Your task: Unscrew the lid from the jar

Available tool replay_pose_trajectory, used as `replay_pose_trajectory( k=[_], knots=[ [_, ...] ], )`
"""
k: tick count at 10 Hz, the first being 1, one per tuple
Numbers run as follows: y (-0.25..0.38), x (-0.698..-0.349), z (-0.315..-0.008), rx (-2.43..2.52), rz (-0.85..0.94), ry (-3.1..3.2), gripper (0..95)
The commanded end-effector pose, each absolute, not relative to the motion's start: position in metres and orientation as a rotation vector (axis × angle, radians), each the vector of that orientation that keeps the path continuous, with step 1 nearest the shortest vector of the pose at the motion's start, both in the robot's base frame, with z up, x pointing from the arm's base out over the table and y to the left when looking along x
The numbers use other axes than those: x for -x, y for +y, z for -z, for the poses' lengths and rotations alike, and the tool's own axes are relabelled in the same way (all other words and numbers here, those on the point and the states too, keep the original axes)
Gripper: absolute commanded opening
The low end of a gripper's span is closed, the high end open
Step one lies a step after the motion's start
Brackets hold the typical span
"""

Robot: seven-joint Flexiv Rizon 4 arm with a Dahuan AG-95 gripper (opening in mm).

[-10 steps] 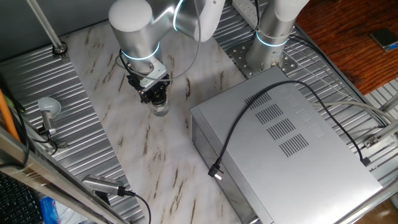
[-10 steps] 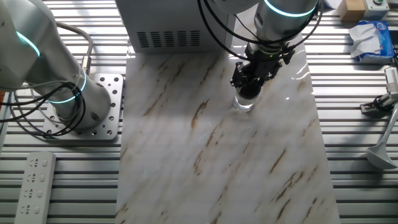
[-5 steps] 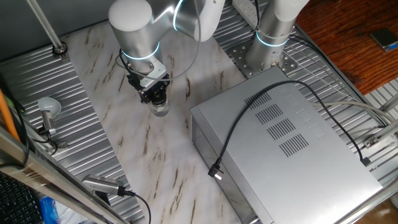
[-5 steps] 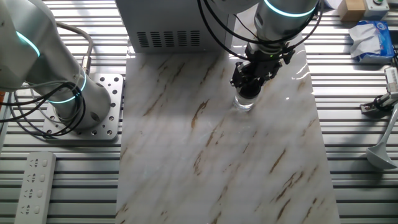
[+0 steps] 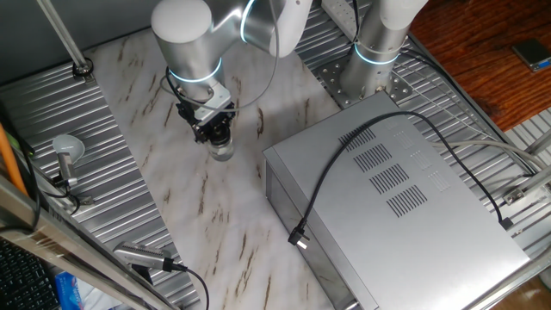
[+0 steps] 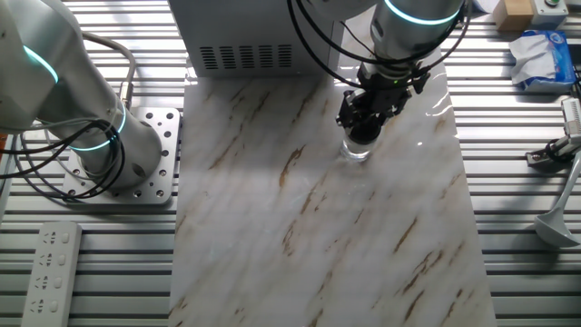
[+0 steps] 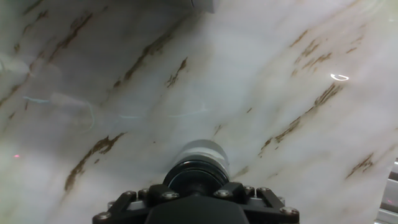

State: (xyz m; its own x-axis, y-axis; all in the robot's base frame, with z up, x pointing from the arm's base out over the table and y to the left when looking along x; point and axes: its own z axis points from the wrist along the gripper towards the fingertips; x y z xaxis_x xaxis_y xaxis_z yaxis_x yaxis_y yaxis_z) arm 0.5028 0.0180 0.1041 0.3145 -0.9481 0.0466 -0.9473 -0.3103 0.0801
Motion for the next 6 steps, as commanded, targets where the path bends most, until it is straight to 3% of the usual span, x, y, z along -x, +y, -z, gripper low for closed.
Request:
replay_pose_trajectory(
  k=[1,6],
  knots=[
    [0.0182,-0.5029,-0.1041,-2.473,0.018,-1.785,76.0],
    [0.0183,-0.5028,-0.1033,-2.443,0.028,-1.822,76.0]
  ],
)
